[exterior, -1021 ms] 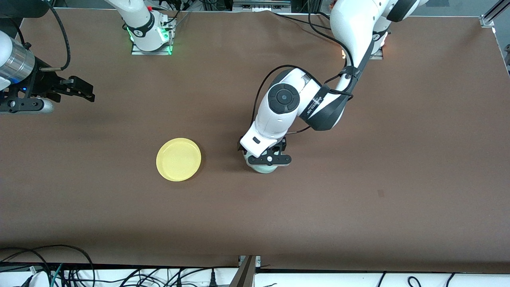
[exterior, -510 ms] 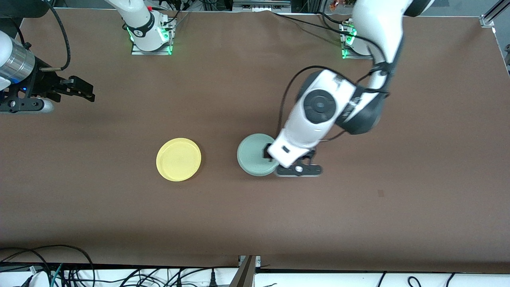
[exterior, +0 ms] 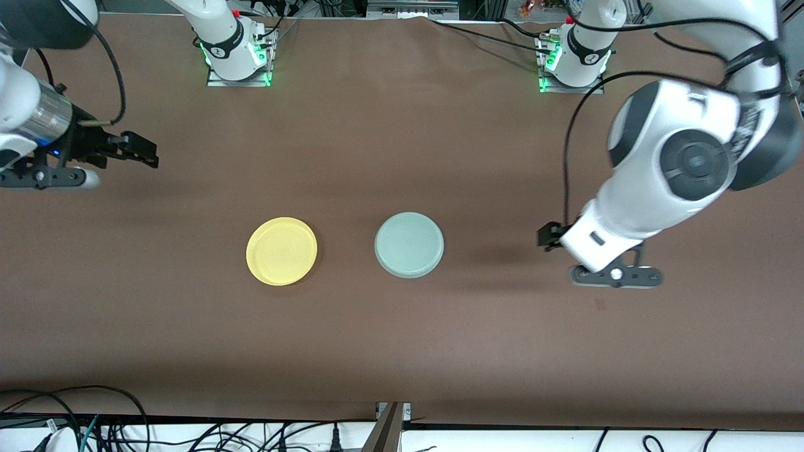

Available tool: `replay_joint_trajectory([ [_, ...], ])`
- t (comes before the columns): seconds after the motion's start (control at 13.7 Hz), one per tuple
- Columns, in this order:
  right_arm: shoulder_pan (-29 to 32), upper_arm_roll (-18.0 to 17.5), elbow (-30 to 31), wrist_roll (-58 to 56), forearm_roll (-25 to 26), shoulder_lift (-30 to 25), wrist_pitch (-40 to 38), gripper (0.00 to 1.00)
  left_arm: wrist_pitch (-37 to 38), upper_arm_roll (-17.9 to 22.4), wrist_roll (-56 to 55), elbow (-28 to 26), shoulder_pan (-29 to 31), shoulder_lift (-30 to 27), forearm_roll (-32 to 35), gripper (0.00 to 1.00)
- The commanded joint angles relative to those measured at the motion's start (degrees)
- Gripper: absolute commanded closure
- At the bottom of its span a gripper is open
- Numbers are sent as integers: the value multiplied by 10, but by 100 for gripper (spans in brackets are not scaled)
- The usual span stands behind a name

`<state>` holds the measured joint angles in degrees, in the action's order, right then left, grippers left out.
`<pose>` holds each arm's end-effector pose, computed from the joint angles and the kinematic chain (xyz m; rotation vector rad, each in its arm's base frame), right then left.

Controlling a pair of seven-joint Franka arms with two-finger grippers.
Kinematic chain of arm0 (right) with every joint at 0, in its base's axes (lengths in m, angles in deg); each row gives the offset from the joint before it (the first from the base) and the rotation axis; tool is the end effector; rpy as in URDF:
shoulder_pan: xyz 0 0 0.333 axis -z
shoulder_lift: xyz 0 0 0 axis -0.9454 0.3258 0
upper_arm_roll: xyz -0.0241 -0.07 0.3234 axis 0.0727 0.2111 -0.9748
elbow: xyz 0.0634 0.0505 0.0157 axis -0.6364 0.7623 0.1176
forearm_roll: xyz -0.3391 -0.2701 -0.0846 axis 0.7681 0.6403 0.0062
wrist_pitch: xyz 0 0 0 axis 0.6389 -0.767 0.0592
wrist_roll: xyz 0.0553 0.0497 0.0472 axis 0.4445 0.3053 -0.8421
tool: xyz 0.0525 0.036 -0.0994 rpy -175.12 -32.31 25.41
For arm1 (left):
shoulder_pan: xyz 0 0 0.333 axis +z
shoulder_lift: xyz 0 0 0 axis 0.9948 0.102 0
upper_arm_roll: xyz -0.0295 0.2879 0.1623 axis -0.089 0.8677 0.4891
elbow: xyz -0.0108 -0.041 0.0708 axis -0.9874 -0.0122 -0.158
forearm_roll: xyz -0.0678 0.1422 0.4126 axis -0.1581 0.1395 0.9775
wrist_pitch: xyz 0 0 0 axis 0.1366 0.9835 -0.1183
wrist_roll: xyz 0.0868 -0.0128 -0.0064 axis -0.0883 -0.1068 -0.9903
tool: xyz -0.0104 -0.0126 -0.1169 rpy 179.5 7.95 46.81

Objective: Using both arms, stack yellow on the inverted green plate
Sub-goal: 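Raise the left gripper away while the right gripper reaches the yellow plate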

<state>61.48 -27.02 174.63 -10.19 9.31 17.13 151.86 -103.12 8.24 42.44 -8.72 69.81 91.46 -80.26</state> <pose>0.6223 0.0546 0.5416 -3.1365 -0.0239 0.1518 0.7309 -0.2035 0.5240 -3.1059 0.1002 0.0650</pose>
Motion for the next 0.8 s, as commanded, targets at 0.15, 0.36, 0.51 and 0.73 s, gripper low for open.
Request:
replay_joint_trajectory([
  [0.15, -10, -3, 115, 8, 4, 29, 166, 0, 36, -4, 70, -87, 55, -133, 10, 0],
  [0.36, -13, -5, 146, 9, 2, 71, 250, 0, -37, -4, 78, -214, 85, -226, 12, 0],
  [0.51, -16, -5, 147, 10, 2, 113, 295, 0, -119, 16, 78, -333, 105, -297, 5, 0],
  [0.73, -16, -14, 147, 11, -19, 197, 398, 0, -87, 19, 81, -404, 106, -361, -1, 0],
])
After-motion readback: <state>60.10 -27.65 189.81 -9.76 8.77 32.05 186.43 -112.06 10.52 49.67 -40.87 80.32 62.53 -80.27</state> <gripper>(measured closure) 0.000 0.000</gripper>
